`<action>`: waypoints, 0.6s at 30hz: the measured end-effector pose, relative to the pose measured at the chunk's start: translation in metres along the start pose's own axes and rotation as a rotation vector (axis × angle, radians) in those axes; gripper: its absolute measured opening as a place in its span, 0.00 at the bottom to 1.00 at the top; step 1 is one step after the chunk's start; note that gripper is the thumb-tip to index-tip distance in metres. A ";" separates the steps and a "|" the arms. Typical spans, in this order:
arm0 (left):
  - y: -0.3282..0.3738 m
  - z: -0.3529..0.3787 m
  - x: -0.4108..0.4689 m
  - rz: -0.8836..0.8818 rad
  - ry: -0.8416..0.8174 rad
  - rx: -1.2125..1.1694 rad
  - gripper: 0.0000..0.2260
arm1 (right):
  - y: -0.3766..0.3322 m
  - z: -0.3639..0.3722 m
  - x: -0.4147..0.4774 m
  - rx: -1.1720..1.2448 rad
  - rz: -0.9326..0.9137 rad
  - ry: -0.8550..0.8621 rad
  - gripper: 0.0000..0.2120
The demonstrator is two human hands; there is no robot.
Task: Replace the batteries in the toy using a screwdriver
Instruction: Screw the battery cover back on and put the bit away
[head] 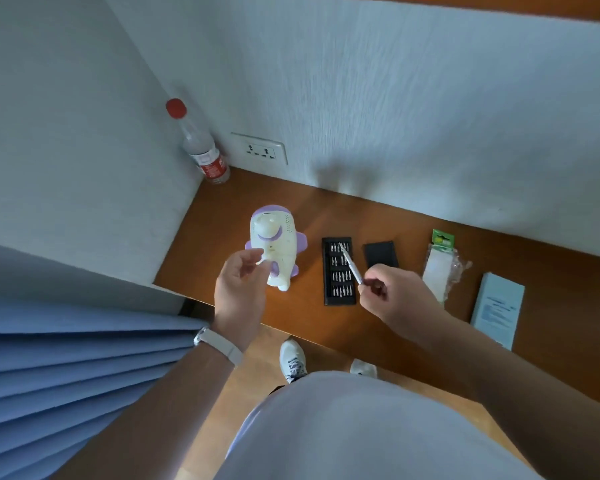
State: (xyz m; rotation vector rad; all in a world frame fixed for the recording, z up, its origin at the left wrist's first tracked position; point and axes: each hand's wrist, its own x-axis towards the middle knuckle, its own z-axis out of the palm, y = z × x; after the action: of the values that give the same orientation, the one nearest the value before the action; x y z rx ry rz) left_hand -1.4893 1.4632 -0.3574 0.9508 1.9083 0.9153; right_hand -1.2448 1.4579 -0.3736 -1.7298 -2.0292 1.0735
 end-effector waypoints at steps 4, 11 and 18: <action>0.029 0.015 -0.019 -0.014 -0.164 -0.111 0.06 | -0.023 -0.015 -0.007 0.062 -0.085 0.024 0.05; 0.072 0.034 -0.045 0.057 -0.323 -0.274 0.08 | -0.038 -0.034 -0.018 0.163 -0.219 0.085 0.04; 0.089 0.042 -0.059 0.138 -0.325 -0.342 0.08 | -0.037 -0.049 -0.027 0.146 -0.263 0.117 0.03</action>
State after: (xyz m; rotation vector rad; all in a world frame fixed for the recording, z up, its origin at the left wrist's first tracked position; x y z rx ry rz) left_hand -1.4046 1.4638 -0.2802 0.9630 1.3748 1.0554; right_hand -1.2350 1.4496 -0.3081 -1.3757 -1.9841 0.9841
